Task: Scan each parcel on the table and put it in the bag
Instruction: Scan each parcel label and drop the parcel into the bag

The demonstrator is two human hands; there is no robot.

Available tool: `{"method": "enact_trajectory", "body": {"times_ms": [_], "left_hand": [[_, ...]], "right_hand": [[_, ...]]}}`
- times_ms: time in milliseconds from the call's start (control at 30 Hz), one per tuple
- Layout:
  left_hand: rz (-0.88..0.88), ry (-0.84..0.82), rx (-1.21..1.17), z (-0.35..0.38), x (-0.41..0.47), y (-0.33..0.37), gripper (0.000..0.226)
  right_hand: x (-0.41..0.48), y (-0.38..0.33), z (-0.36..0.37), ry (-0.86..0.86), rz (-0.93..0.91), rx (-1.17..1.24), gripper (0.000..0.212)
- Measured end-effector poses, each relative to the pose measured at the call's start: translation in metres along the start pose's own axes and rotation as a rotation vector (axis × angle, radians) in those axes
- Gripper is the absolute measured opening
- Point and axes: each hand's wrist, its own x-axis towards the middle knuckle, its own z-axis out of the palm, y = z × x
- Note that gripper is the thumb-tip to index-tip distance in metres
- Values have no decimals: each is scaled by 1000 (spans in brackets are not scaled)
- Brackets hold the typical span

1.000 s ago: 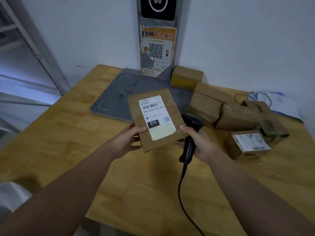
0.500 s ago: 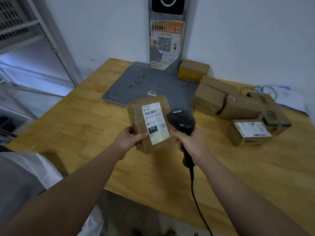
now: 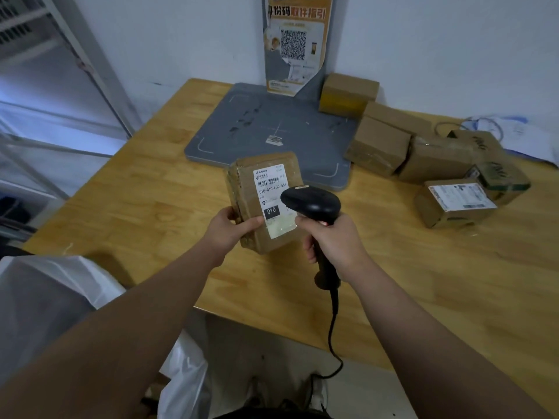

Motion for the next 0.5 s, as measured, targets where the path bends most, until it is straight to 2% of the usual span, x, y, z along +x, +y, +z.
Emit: {"method": "enact_trajectory", "body": {"times_ms": [133,500], "left_hand": [[-1,-5,-8,-1,1,-2,67],[-2,0,-2,-1,-1,-3,66]], "right_hand": [[0,-5,1,17,2,-38,17],[0,-3,-2,55,27,-44,26]]}}
